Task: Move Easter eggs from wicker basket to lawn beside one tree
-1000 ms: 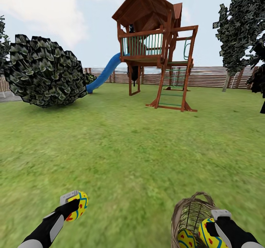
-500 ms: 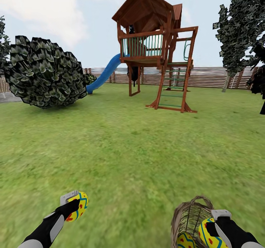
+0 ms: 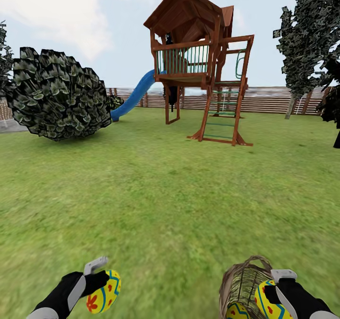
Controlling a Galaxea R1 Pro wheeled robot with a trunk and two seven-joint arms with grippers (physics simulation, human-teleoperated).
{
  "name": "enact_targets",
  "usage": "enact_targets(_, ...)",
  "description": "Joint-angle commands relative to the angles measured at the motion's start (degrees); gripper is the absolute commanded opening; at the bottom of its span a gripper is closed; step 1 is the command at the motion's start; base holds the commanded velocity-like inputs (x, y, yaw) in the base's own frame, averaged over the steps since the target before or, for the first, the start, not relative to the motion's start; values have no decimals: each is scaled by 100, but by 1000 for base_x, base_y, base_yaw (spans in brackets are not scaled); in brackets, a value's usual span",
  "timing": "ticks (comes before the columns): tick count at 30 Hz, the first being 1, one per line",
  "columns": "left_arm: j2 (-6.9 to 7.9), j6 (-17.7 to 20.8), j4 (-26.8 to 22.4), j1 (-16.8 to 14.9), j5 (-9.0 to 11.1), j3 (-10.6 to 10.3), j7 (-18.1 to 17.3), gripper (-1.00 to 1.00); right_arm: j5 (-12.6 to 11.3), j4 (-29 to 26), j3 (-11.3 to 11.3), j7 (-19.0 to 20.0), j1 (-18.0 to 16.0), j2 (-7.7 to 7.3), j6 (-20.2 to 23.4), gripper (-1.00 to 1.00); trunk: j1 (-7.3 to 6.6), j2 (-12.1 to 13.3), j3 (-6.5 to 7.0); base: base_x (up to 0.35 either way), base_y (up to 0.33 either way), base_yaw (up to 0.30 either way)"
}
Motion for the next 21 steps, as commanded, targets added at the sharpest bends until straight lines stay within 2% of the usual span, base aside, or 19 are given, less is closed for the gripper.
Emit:
enact_targets(1,11,137,-14,-2,6,40,-22,-100,-48,-17,42,-33,-1,-7,37,-100,-1,-3,-6,0,0,0)
enact_targets(4,42,199,-39,-2,-26,30,-16,-100,-49,-24,46,-32,-1,3,46,-100,-67,118,48,0,0,0)
enact_targets(6,78,202,-51,-2,-300,32,-7,-100,-55,-25,47,-32,-1,1,46,-100,-67,118,48,0,0,0)
enact_targets(7,94,202,-47,-2,-509,36,-5,-100,-59,-21,48,-32,-1,19,47,-100,-67,118,48,0,0,0)
enact_targets(8,98,202,-45,-2,-573,46,-5,-100,-55,-18,44,-34,-1,97,47,-100,-67,118,48,0,0,0)
enact_targets(10,85,204,1,-2,-596,67,-9,-100,-56,-23,35,-34,-1,184,51,-100,-67,118,48,0,0,0)
enact_targets(13,61,211,52,-2,-598,68,0,-100,-57,-25,37,-32,-1,201,55,-100,-67,118,48,0,0,0)
enact_targets(14,68,293,54,-2,-600,68,-4,-100,-57,-25,37,-32,-1,203,62,-100,-67,118,48,0,0,0)
enact_targets(16,118,756,68,-2,-622,58,-18,-100,-57,-25,39,-32,-1,204,71,-100,-67,118,48,0,0,0)
enact_targets(18,176,928,383,-2,-645,28,-26,-100,-56,-25,40,-32,-1,202,73,-100,-67,118,48,0,0,0)
enact_targets(19,180,949,510,-2,-728,-40,-36,-100,-56,-25,40,-34,-1,207,73,-100,-67,118,48,0,0,0)
enact_targets(20,175,924,585,-2,-1003,-160,-66,-100,-56,-25,40,-32,-1,220,73,-100,-67,118,48,0,0,0)
enact_targets(21,178,914,588,-2,-1020,-166,-72,-100,-56,-25,41,-35,-1,228,73,-100,-67,118,48,0,0,0)
